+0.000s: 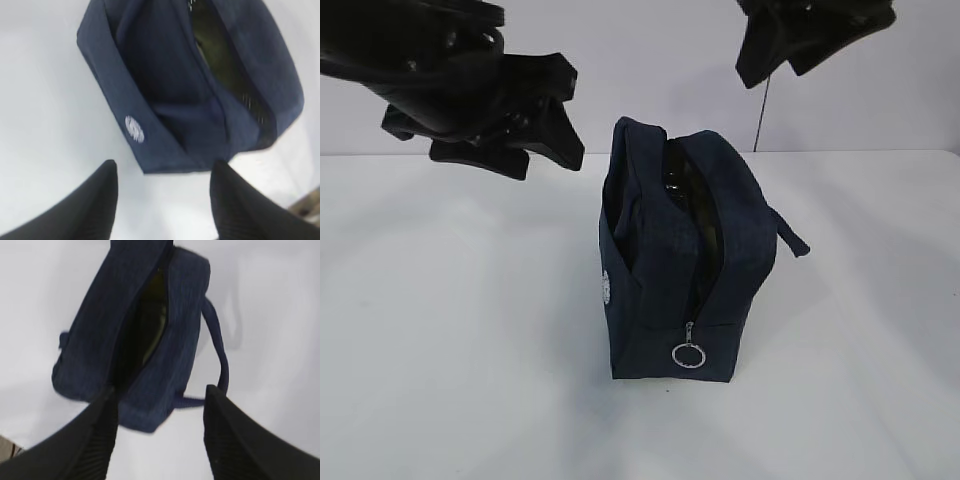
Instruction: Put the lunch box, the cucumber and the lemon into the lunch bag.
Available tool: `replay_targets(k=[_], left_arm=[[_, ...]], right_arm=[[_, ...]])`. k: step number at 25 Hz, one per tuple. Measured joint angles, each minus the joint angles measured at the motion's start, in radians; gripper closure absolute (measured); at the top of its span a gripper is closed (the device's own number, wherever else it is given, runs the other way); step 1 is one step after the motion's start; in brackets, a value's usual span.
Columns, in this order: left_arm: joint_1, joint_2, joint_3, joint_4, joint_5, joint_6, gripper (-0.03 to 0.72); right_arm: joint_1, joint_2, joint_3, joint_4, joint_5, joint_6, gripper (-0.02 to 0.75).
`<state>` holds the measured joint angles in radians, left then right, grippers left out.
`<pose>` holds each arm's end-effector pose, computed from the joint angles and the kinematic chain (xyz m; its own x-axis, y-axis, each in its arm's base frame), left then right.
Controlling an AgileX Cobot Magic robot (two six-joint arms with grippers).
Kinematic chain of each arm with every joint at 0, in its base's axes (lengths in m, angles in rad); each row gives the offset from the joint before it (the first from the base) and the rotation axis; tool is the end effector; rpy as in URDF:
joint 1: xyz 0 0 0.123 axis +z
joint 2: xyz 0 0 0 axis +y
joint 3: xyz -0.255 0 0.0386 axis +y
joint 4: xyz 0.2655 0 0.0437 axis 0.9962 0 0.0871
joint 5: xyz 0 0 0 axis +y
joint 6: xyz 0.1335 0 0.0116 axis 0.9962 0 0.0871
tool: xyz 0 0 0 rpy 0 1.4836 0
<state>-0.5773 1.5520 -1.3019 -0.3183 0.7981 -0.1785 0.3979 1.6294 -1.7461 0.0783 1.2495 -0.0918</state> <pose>0.3015 -0.2322 0.2502 -0.8731 0.1109 -0.4747 0.3260 0.8568 -0.3994 0.3456 0.1561 0.3340 -0.7672 -0.3949 -0.5053 -0.4732 0.8804 0.0304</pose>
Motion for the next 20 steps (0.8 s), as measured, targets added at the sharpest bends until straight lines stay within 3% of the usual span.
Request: replay_targets(k=[6,13,20], left_arm=[[0.000,-0.056,0.000,-0.017,0.159,0.045,0.260],[0.000,-0.067,-0.003,-0.165,0.345,0.179,0.260],[0.000,-0.067,-0.003,-0.259,0.405,0.238,0.260]], right_arm=[[0.000,-0.163,0.215,0.000,0.002,0.004,0.315],[0.000,-0.317,0.442,0.026,0.002,0.038,0.314],[0.000,-0.414,0.587,0.026,0.002,0.042,0.315]])
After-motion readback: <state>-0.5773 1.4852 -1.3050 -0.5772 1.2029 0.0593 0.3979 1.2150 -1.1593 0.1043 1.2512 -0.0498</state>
